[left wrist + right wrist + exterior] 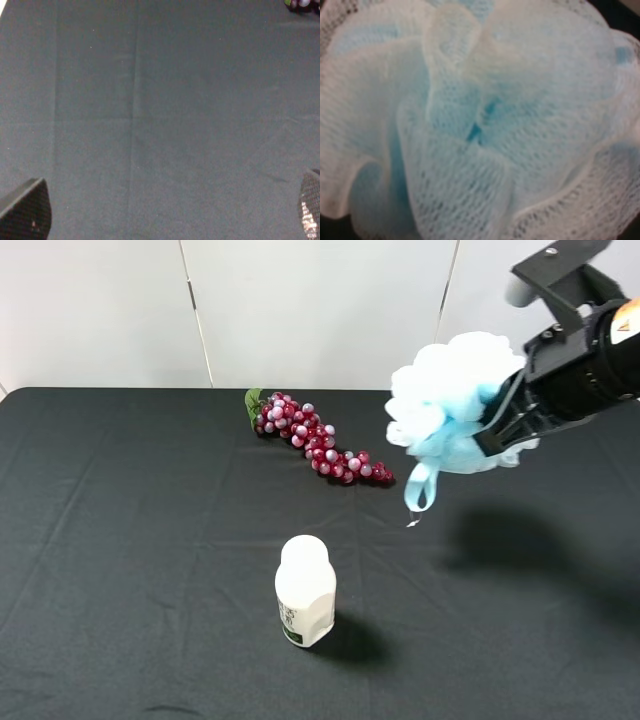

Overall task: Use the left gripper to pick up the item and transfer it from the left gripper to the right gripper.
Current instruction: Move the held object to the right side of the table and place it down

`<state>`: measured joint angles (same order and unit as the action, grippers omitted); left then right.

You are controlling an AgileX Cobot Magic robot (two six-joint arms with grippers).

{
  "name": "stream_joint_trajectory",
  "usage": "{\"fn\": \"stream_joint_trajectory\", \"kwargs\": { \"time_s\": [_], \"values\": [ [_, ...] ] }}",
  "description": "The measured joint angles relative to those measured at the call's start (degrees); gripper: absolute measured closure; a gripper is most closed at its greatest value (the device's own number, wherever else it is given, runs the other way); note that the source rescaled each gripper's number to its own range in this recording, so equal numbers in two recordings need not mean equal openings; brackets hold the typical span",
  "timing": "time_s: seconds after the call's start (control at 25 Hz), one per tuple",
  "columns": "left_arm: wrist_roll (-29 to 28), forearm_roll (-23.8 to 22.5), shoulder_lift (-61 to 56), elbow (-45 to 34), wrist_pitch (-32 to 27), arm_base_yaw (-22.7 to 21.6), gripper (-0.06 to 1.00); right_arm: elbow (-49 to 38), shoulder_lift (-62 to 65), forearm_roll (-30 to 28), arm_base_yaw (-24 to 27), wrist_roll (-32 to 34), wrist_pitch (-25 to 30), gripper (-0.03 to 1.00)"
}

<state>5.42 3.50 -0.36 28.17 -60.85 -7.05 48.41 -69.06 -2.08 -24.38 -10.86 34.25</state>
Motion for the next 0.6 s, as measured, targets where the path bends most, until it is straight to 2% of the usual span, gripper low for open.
{"fn": "stream_joint_trajectory", "kwargs": {
  "time_s": [0.32, 0.6],
  "values": [
    [0.0, 0.0, 0.0, 0.0, 0.0, 0.0, -0.04, 0.0, -2.4, -0.3, 7.5, 0.0, 2.6, 0.97],
    [0.0, 0.0, 0.0, 0.0, 0.0, 0.0, -0.04, 0.0, -8.7, -0.4, 8.2, 0.2, 4.2, 0.97]
  ]
}}
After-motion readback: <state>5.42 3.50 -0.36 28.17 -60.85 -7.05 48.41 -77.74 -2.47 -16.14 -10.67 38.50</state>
